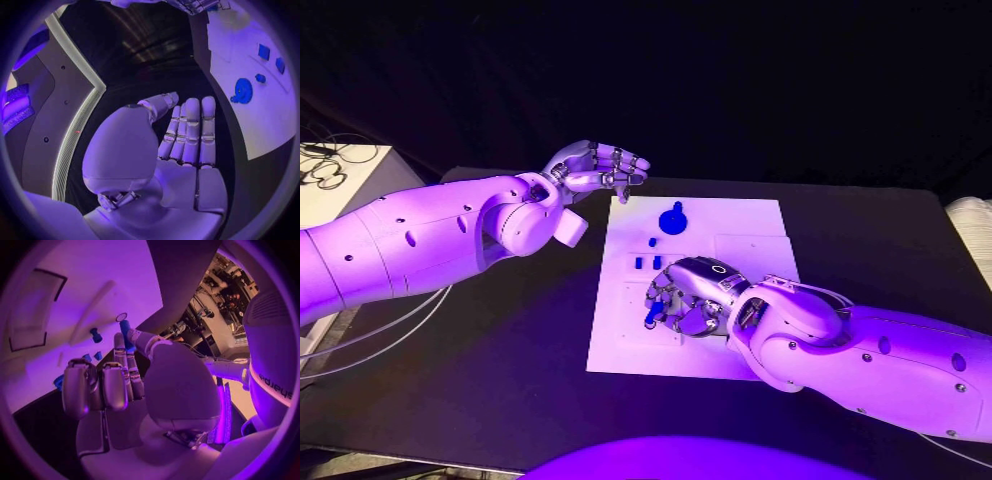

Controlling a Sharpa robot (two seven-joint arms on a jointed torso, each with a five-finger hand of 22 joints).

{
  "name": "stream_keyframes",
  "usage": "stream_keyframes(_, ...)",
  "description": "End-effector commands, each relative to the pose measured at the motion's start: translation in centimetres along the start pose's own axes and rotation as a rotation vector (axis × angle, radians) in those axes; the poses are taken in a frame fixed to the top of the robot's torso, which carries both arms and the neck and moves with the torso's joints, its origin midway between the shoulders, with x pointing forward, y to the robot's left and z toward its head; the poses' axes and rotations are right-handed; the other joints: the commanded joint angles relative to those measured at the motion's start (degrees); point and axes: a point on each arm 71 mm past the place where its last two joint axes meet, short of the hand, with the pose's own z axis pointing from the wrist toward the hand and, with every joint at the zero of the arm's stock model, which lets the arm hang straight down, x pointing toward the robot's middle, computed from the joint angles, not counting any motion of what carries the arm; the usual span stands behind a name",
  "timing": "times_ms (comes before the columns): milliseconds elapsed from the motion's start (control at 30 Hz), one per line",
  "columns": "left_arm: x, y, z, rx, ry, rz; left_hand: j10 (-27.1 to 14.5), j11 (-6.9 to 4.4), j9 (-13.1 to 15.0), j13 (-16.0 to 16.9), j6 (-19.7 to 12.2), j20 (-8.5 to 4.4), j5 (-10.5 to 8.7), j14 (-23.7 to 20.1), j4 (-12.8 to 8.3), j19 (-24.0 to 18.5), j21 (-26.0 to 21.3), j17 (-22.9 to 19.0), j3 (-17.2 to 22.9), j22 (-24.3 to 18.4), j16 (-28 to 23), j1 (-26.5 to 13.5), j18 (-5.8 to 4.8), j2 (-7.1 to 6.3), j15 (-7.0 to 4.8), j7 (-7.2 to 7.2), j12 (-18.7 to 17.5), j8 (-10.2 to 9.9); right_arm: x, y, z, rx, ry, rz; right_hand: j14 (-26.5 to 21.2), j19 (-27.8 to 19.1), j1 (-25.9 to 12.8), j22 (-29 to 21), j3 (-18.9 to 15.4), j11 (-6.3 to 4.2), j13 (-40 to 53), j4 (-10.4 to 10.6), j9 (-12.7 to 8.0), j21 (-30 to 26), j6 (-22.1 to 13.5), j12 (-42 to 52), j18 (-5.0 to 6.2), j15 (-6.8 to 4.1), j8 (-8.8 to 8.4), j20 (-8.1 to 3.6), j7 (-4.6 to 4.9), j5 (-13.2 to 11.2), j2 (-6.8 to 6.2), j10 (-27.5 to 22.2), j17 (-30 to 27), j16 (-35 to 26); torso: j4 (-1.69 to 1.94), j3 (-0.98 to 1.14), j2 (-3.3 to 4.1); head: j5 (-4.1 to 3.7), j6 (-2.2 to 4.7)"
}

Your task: Assemble the parts on the task board

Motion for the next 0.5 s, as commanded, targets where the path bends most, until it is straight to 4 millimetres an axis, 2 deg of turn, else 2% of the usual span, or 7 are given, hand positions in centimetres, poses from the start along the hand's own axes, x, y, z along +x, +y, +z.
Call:
stream_keyframes(33, 0.22, -0.10, 0.05, 0.006, 0.015, -0.011, -0.41, -0.02, -0.03, 0.06, -0.37, 0.32, 0.25, -0.36, -0.16, 0.27, -0.23, 0.03, -0.08, -0.09, 0.21, -0.14, 0.91, 0.41, 0.21, -0.18, 0.19, 0.38, 0.18, 0.02, 0.08, -0.006, 0.011, -0.029, 1.60, 1.23, -0.28, 5.73, -0.06, -0.23, 0.10, -0.42, 1.05, -0.12, 0.28, -0.36, -0.60, -0.45, 0.27, -0.46, 0.00, 0.22, 0.30, -0.05, -0.03, 0.02, 0.08, -0.03, 0.02, 0.07, -0.10)
stream_keyframes(500, 0.15, -0.11, -0.04, 0.003, 0.014, -0.011, -0.41, -0.02, -0.03, 0.06, -0.37, 0.32, 0.25, -0.36, -0.16, 0.27, -0.23, 0.03, -0.08, -0.09, 0.21, -0.14, 0.91, 0.41, 0.21, -0.18, 0.19, 0.38, 0.87, -0.12, 0.24, 0.002, 0.046, -0.052, 1.56, 1.19, -0.43, 5.68, -0.08, -0.18, 0.14, -0.52, 1.14, -0.21, 0.23, -0.52, -0.58, -0.44, 0.28, -0.45, 0.04, 0.28, 0.17, 0.00, -0.22, -0.06, -0.03, -0.04, -0.02, 0.33, -0.60)
